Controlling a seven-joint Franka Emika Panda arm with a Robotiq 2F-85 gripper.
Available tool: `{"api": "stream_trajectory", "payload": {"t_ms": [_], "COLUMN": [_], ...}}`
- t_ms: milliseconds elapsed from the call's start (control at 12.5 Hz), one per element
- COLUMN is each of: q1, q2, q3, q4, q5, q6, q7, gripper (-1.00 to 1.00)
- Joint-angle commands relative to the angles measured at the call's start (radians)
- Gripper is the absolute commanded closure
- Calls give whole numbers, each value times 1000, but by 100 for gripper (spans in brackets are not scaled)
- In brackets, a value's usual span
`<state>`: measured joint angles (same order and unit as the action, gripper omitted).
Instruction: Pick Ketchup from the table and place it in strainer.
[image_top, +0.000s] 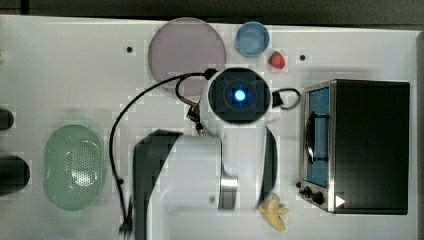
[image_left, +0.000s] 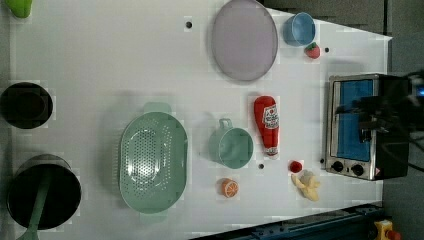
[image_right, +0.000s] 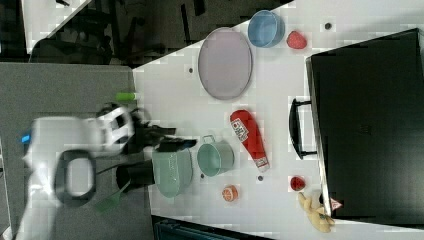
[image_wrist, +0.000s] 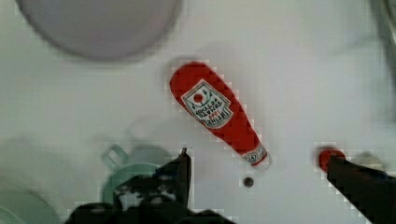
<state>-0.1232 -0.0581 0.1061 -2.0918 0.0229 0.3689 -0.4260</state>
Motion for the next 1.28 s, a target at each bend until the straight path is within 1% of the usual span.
{"api": "stream_trajectory", "payload": {"t_ms": [80,320,800,1280], "q1": [2,13,38,38], "q2": [48,128,285,431], "q3": [-8,-7,-5,-13], "q4": [-69,-133,-239,-279], "q5": [4,2,-13,-13], "q6": [111,285,599,796], "q7": [-380,-536,-541,-541], "gripper": [-100,-100,-100,-100]}}
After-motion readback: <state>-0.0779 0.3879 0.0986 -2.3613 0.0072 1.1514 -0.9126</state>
